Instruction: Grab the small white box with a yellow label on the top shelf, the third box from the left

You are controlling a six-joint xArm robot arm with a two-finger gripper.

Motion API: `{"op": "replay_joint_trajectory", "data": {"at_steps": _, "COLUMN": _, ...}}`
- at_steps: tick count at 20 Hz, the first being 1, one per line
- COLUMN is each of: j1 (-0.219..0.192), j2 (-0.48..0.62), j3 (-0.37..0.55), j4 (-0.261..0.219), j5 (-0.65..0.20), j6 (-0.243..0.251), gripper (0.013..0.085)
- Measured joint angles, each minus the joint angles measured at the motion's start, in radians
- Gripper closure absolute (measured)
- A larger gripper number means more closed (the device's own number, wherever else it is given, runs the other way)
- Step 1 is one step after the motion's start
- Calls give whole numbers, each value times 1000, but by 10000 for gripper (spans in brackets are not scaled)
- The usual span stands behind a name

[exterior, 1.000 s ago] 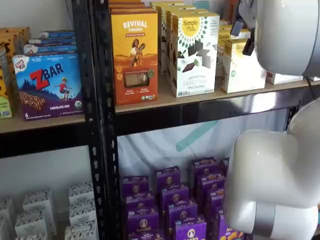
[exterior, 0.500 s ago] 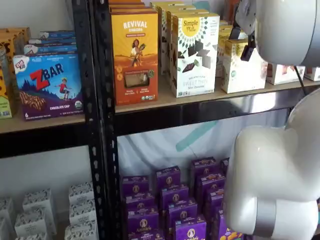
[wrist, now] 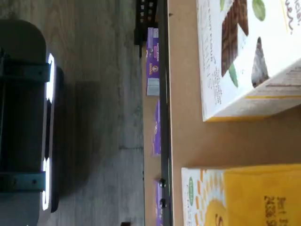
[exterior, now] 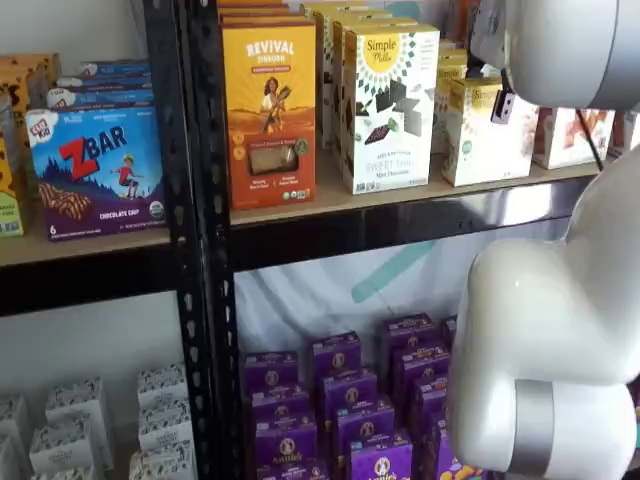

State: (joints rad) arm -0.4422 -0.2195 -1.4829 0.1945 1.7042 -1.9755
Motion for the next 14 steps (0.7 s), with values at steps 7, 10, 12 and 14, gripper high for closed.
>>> {"op": "replay_joint_trajectory", "data": {"at_steps": 7, "j1": 1, "j2": 9, "j3": -3, "j4": 9, "j5": -11, "j6": 2, "gripper": 130}}
{"op": "replay_joint_trajectory", "data": {"at_steps": 10, "j1": -1, "j2": 11, "j3": -8, "j4": 17, "j5": -4, "j6": 2, "gripper": 210}}
{"op": "replay_joint_trajectory", "data": {"at_steps": 12, "j1": -2, "j2": 10, "j3": -7, "j4": 21, "j5": -5, "j6": 1, "gripper": 250}}
{"op": "replay_joint_trajectory", "data": {"at_steps": 14, "j1": -2, "j2": 6, "j3": -2, "j4": 21, "j5": -12, "j6": 1, "gripper": 250}}
